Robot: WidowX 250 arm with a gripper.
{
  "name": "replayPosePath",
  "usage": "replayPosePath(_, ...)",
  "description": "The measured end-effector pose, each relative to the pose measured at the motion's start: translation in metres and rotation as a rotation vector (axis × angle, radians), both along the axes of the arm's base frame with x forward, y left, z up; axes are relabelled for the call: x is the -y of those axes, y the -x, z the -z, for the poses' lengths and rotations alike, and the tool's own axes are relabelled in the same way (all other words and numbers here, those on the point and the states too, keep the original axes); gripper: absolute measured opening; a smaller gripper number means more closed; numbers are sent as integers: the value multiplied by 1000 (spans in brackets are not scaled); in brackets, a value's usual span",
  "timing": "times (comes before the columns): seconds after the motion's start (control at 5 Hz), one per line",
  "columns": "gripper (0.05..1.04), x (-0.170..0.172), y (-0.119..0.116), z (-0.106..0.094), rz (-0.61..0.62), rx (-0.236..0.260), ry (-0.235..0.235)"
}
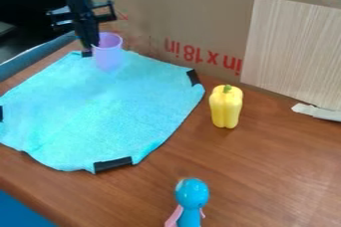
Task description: Put the purple figure on the top left edge of the cloth
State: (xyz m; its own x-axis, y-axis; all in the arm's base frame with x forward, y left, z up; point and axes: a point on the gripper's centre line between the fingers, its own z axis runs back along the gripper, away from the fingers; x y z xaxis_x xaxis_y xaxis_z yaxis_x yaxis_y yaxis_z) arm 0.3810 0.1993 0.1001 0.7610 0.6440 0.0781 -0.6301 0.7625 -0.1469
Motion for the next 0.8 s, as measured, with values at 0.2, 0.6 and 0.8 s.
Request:
replayPosePath(0.2,55,-14,-9,4,-78,-12,6)
replayPosePath(0.6,55,-35,-15,18,-172,-40,30)
replayPosePath(0.8,55,-39,-19,18,-184,-41,28)
